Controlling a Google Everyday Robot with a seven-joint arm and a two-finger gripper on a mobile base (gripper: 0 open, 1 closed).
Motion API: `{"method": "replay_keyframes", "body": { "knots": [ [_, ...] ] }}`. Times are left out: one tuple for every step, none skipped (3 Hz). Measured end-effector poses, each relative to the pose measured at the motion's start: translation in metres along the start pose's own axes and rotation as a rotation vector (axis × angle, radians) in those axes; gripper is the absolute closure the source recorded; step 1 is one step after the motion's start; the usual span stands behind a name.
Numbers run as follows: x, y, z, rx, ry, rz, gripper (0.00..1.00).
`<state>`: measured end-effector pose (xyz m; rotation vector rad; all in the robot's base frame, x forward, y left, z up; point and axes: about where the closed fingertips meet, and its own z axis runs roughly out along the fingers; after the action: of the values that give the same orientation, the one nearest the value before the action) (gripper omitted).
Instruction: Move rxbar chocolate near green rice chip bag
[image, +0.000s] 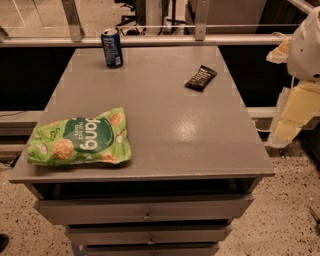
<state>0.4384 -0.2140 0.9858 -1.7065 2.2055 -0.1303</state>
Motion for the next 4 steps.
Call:
{"method": "replay_keyframes", "body": {
  "knots": [
    [0.000, 0.000, 0.000, 0.000, 0.000, 0.000, 0.00],
    [-0.010, -0.006, -0.007, 0.022, -0.022, -0.035, 0.00],
    [-0.047, -0.037, 0.001, 0.076, -0.085, -0.118, 0.00],
    [-0.089, -0.098, 0.026, 0.144, -0.182, -0.143, 0.00]
  ]
}}
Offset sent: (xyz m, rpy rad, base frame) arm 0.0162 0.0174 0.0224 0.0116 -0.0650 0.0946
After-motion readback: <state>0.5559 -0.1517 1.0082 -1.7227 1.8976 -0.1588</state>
